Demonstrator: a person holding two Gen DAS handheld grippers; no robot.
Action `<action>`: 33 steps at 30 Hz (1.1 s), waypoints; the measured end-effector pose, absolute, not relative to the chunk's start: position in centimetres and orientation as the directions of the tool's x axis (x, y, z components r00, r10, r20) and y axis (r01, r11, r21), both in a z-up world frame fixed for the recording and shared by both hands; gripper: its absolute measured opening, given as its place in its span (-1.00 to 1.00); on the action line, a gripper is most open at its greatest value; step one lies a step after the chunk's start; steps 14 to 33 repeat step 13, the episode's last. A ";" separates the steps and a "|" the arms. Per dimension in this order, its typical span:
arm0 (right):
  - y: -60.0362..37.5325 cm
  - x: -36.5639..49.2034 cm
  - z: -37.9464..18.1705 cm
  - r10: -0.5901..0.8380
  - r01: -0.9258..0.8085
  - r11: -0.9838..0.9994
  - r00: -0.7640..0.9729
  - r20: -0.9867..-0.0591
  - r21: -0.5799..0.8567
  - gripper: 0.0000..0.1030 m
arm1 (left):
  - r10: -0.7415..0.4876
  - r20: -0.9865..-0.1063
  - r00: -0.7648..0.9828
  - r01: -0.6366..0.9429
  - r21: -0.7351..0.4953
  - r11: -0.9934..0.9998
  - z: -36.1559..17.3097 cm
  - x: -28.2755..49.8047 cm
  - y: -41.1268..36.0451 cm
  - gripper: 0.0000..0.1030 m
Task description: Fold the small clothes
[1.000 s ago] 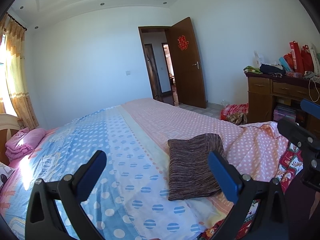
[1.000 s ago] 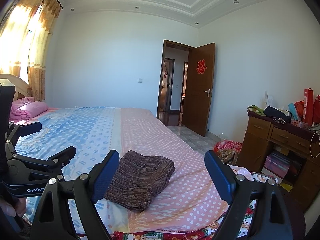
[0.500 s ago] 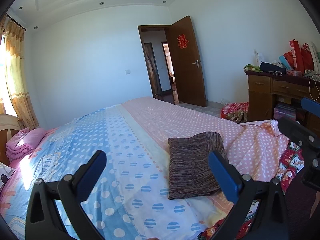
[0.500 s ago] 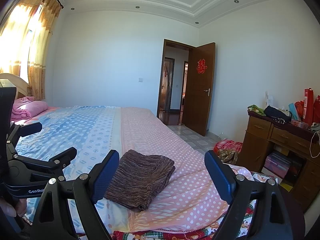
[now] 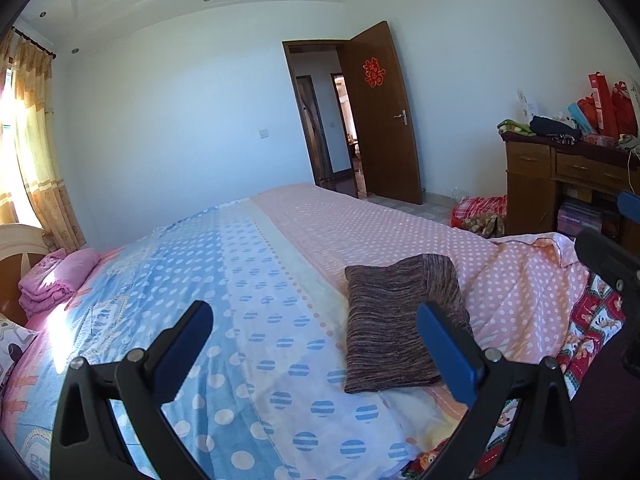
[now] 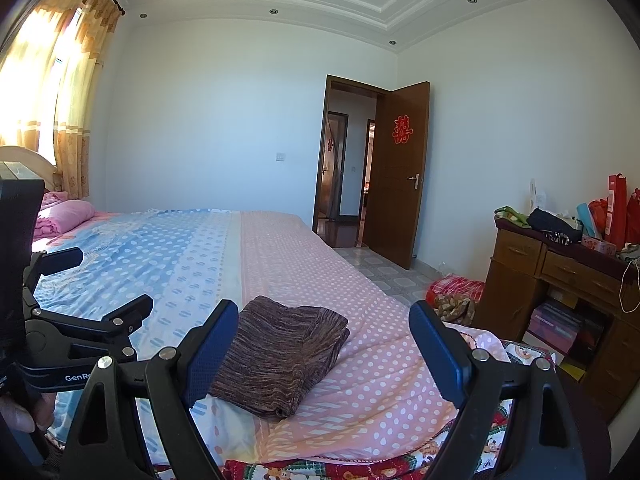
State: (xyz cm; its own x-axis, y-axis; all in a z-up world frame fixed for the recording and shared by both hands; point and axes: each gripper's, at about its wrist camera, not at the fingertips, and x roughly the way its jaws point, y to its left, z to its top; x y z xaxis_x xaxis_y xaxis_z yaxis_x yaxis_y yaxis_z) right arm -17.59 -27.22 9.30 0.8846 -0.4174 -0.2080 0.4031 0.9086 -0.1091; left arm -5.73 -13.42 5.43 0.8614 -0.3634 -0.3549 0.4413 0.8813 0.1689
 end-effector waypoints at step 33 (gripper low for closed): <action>-27.7 -17.4 9.0 -0.412 0.400 0.911 0.884 -0.219 -0.100 0.70 | -0.400 -0.367 0.840 0.476 0.143 0.868 5.4 -5.5 -13.1 1.00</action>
